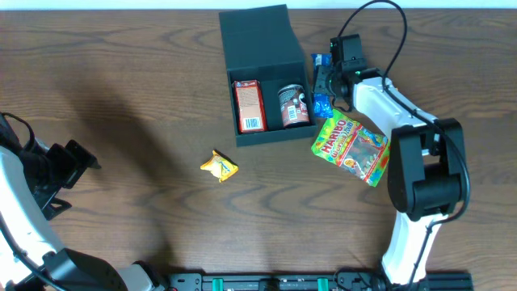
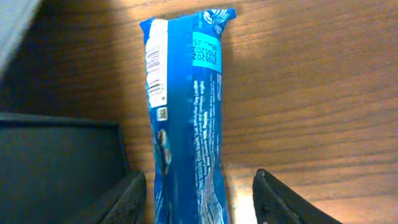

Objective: Pack container
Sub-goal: 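Carry the blue packet over the box and lower it in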

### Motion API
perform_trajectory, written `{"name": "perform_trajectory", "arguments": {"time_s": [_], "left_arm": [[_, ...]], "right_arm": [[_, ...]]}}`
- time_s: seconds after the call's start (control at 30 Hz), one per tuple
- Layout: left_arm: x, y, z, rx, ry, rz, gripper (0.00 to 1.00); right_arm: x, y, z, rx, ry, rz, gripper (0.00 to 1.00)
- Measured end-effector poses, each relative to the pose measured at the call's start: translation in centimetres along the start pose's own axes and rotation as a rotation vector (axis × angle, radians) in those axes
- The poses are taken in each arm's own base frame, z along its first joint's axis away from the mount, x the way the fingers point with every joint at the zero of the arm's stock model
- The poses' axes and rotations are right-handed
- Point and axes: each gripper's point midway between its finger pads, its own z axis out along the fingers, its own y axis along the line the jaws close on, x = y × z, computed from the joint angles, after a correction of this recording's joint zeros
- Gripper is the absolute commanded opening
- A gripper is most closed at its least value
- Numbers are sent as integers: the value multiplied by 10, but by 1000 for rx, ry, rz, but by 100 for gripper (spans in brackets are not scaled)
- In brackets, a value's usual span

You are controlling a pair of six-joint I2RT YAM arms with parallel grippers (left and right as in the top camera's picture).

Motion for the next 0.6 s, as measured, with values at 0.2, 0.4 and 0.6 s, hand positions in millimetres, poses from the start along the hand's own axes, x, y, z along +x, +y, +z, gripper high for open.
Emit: {"name": "perform_trajectory", "arguments": {"time_s": [0.2,0.4,0.6], "left_arm": [[0,0,0,0,0,0,95],[0,0,0,0,0,0,95],[0,0,0,0,0,0,95]], "right_arm": [[7,-4,10,14,16,-4,50],[6,-4,11,15,10,-8,37],[7,-4,11,19,13,-16,26]]}}
